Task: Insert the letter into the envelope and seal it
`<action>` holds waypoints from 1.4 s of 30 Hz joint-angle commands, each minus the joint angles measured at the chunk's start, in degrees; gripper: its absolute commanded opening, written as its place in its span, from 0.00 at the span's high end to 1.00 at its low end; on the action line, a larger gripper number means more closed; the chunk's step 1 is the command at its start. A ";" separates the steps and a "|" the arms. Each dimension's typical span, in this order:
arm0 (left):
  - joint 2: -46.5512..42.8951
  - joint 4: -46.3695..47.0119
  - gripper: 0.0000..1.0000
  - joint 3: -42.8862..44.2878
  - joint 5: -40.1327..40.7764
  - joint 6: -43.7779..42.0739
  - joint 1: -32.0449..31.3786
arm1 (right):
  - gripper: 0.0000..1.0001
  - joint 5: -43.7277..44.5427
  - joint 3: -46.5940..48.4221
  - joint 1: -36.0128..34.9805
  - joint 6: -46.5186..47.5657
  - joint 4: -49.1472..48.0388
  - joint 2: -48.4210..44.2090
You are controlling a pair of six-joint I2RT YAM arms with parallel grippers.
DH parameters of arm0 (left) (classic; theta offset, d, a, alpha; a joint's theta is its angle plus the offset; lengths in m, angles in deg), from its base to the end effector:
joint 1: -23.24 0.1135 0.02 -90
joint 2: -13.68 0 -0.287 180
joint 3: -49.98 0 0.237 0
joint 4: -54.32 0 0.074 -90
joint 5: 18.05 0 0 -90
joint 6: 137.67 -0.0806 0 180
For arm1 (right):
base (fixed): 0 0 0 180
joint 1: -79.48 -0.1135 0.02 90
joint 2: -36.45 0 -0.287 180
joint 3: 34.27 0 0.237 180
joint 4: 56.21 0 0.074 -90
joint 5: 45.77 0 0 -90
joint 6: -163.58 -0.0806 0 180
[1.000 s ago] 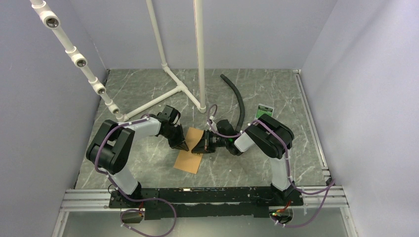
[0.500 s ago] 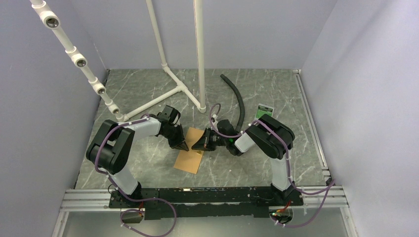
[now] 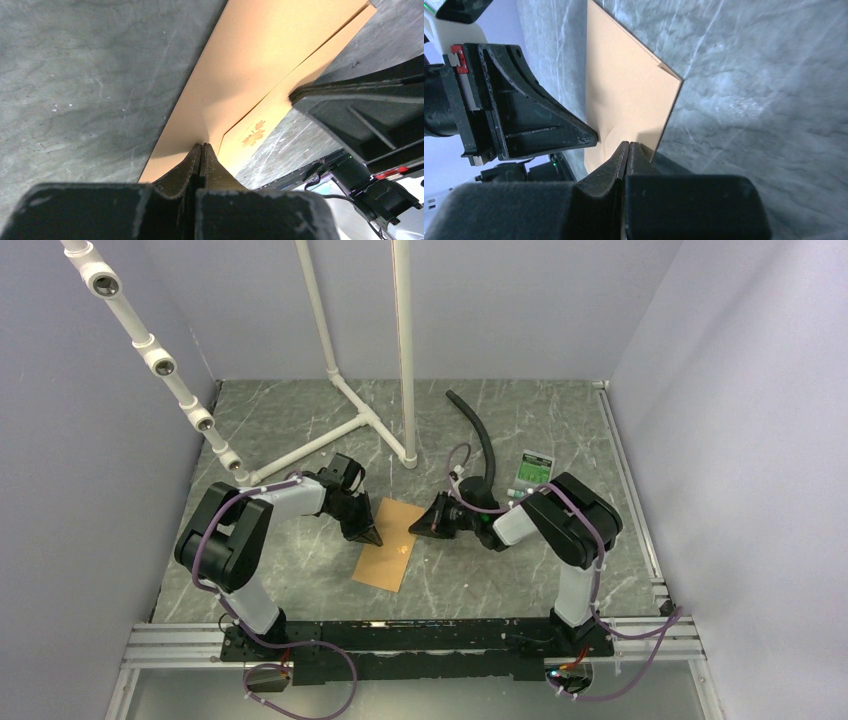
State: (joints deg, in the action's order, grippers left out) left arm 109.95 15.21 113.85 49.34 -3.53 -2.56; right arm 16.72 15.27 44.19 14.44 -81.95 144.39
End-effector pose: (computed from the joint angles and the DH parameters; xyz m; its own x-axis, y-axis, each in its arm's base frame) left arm 0.2553 -0.1578 0.1310 -0.9690 -0.2456 0.0263 -0.2275 0.8458 -0.4825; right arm 0.2683 0.2355 0.1062 -0.9383 0.2687 -0.2179 -0.0475 0.5237 0.8506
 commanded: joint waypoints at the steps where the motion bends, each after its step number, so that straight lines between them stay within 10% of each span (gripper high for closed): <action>1: 3.03 -3.59 0.98 -2.11 3.32 -2.17 -0.74 | 1.00 6.35 1.35 1.91 8.38 11.72 -1.16; 42: 1.99 -2.01 0.98 -4.12 6.55 -0.21 -0.76 | 1.00 -9.14 -0.18 -11.31 13.54 8.75 4.27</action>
State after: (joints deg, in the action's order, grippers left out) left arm 110.10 15.47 113.70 49.12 -3.40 -2.54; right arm 9.20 18.00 35.67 21.81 -86.12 148.72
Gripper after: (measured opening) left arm 0.032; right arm 0.007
